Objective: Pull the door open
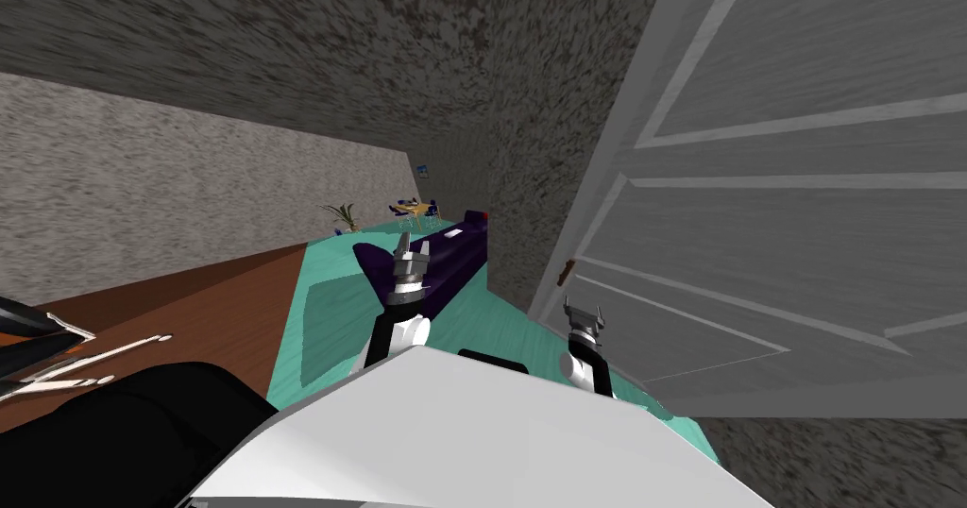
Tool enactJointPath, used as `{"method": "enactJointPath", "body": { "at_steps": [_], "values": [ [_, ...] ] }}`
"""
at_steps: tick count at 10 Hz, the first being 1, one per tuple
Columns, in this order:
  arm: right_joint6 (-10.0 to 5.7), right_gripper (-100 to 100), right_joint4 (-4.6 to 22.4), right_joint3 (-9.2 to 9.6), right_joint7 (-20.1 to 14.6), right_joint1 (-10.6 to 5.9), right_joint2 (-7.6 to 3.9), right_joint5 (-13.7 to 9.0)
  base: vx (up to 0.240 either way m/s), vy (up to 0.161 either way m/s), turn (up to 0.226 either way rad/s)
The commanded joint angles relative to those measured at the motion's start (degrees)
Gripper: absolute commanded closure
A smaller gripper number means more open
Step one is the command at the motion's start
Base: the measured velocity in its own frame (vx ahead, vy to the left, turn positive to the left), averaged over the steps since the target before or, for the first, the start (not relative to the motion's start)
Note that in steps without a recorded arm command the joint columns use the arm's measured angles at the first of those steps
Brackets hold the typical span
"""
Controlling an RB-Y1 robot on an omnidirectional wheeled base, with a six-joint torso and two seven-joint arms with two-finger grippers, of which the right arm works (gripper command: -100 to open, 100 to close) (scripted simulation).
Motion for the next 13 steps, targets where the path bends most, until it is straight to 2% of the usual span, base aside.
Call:
{"method": "enactJointPath", "body": {
  "at_steps": [1,7,8,9,11,13],
  "values": [
    [-0.69,-100,2.2,-0.01,-1.9,-0.57,0.19,-1.0,0.067,-0.057,0.105],
    [-2.35,-100,8.9,-0.27,-7.6,-2.77,0.63,-4.0,0.059,-0.056,0.101],
    [-2.82,-100,10.8,-0.34,-9.2,-3.40,0.78,-4.9,0.076,-0.073,0.148],
    [-2.82,-100,10.8,-0.34,-9.2,-3.40,0.78,-4.9,0.063,-0.060,0.073],
    [-3.51,-100,13.6,-0.45,-11.5,-4.31,1.05,-6.2,0.057,-0.050,0.099],
    [-3.89,-100,15.1,-0.51,-12.9,-4.82,1.23,-6.9,0.060,-0.059,0.078]
  ]
}}
